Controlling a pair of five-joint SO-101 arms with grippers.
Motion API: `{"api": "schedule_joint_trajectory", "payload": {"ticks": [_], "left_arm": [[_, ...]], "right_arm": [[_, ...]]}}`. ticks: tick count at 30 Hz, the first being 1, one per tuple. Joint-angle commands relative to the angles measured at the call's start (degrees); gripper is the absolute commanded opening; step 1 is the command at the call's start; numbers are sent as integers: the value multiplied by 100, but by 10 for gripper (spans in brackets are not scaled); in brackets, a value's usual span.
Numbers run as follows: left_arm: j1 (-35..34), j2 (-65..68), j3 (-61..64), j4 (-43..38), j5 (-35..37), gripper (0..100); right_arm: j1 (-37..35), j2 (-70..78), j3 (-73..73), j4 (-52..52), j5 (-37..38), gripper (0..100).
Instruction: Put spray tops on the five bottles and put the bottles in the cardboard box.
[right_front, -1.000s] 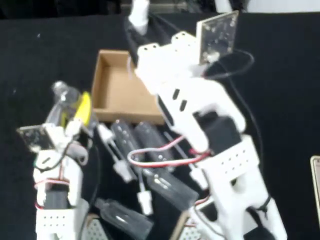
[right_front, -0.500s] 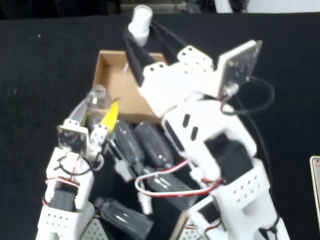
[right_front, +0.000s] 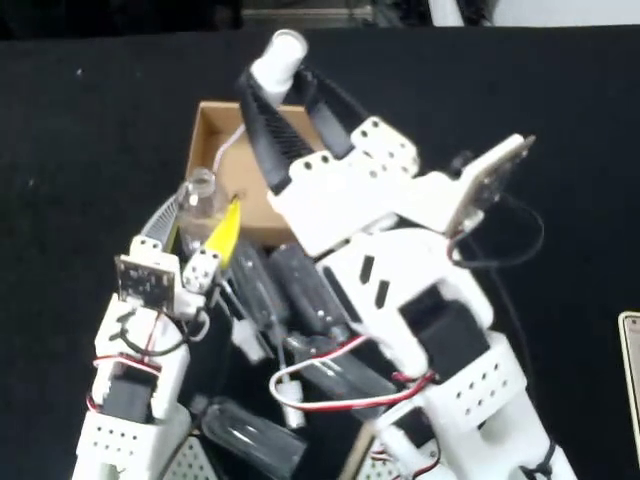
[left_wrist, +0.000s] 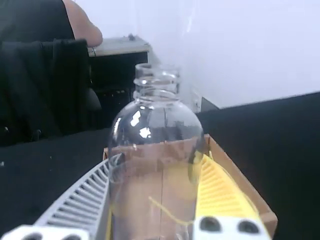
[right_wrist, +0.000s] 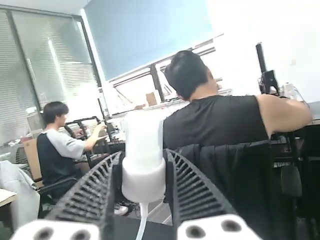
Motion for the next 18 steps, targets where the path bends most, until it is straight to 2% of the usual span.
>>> {"api": "schedule_joint_trajectory", "payload": {"ticks": [1,18], "left_arm": [[40,-97,110,-229,35,40],[48,-97,110,-255,44,40]], "right_arm": [[-176,-145,-13,-114,-35,11],[-387,-145,110,-149,-35,11]]}}
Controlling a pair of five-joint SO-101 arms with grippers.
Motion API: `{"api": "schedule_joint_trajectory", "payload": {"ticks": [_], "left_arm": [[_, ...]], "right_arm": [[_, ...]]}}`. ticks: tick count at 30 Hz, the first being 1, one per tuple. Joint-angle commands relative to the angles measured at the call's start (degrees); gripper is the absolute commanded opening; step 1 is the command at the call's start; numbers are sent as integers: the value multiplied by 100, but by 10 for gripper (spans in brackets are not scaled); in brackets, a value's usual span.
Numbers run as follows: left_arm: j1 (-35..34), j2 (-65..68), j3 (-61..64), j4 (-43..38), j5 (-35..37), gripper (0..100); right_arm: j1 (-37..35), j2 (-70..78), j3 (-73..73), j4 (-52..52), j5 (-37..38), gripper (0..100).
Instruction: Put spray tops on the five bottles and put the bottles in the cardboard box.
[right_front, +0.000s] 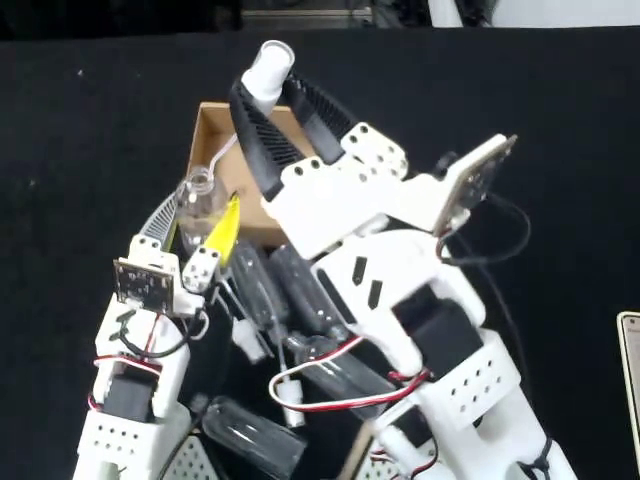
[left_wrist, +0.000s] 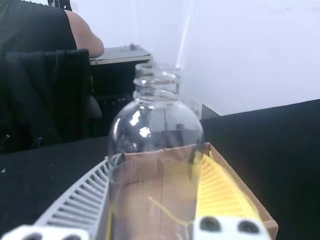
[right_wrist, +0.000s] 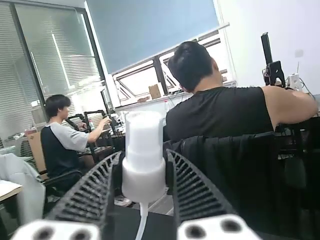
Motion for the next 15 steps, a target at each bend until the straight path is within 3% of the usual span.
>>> {"api": "schedule_joint_trajectory", "payload": {"ticks": [1,15], "left_arm": [[48,-97,110,-149,44,40],[57,-97,110,-149,53,40]], "right_arm": [[-255,-145,-31,-149,-35,11],[-79,-145,-22,-440,-53,11]]}}
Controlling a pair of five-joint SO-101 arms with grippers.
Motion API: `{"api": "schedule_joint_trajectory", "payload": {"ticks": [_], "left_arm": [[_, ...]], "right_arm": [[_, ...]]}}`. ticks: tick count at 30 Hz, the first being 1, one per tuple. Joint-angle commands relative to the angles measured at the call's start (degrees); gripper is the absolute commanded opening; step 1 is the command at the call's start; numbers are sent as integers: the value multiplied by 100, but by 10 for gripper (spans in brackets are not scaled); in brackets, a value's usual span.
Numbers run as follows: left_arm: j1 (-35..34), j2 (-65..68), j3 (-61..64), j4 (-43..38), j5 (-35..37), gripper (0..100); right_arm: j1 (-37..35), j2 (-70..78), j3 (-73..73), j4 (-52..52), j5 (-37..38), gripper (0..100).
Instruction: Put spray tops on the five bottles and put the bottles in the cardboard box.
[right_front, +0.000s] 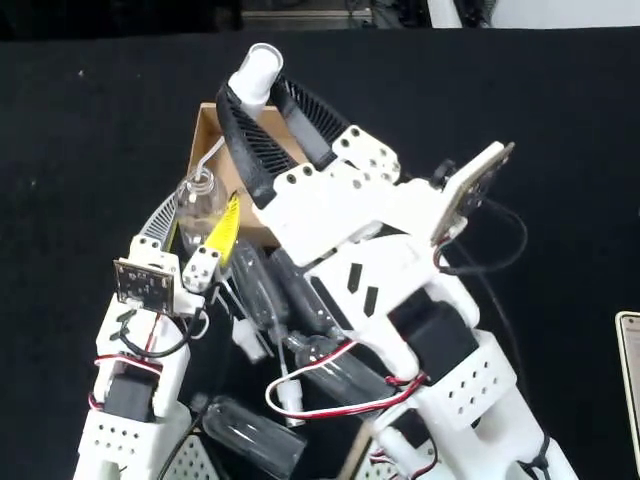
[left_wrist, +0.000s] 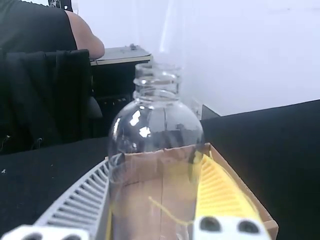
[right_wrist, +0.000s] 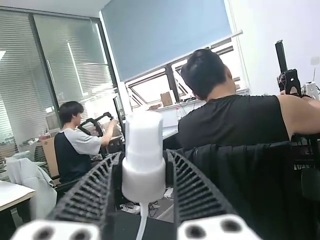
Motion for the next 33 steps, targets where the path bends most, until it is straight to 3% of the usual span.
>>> {"api": "schedule_joint_trajectory", "payload": {"ticks": [1,18,33], "left_arm": [[57,-97,110,-149,53,40],[57,-97,110,-149,53,40],[48,-97,110,-141,53,40]], "right_arm": [[70,-145,-22,-176,-44,11],[88,549,4,-360,-18,11],[-149,92,699,457,193,11]]}}
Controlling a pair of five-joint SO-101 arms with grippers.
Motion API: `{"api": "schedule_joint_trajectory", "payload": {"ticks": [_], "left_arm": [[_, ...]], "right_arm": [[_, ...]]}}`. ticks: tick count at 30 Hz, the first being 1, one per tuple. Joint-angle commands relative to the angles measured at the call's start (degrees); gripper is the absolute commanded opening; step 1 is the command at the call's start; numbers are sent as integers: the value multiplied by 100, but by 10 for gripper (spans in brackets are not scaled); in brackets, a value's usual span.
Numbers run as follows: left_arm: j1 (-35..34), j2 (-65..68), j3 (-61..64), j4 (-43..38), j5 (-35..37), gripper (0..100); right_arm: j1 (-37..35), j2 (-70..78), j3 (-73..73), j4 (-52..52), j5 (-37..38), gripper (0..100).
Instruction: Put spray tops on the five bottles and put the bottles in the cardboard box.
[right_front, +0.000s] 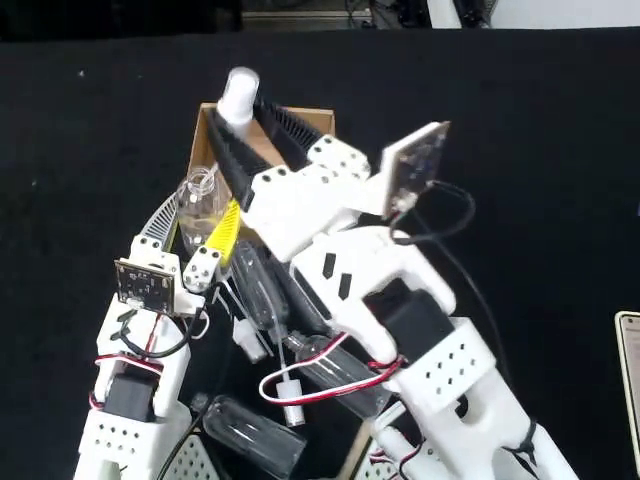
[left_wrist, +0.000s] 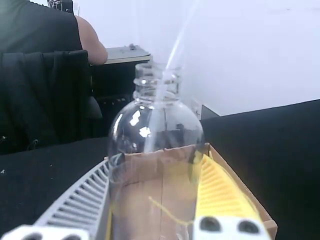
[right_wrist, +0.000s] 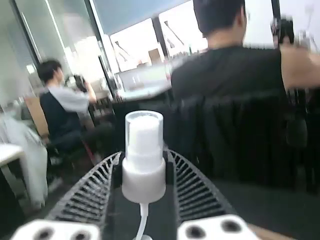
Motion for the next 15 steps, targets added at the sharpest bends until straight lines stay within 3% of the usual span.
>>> {"api": "schedule_joint_trajectory", "payload": {"ticks": [1,4,9,15], "left_arm": [[31,-97,110,-141,53,40],[31,-97,110,-141,53,40],[31,-97,110,-141,53,40],[31,-97,110,-123,53,40]], "right_arm": [[-220,-242,154,44,387,12],[-536,-242,242,79,976,41],[-1011,-242,-154,835,1354,218],[-369,-295,-1543,2347,1354,225]]}}
